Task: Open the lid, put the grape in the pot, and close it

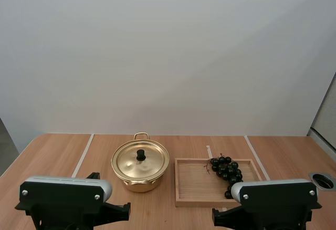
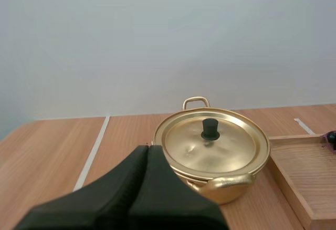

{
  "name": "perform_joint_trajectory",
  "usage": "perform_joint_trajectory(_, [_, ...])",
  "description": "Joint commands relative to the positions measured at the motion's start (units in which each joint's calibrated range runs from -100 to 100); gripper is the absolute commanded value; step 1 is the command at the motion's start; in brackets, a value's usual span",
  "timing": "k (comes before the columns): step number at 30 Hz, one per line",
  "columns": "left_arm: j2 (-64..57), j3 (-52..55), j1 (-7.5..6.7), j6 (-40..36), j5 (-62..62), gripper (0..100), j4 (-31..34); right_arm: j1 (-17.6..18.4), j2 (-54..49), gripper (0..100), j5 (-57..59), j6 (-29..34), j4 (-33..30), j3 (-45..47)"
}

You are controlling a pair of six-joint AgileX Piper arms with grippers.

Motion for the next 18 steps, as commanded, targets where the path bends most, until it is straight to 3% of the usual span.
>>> perform_joint_trajectory(1, [-0.2,-3.6,0.03,0.9,3.0,0,0.5,-0.2,-0.3,0,4.9,0.0,0.7,-7.1])
perform_joint_trajectory(8, [-0.2,-9.9,0.03,0.9,6.2,0,4.3,-0.2,-0.3,0,8.1,0.0,2.4,-10.1])
perform_joint_trajectory(18, [3.7,-13.9,0.03,-3.2,9.7,3,4.5,-0.2,-0.3,0,8.1,0.0,1.9,-10.5])
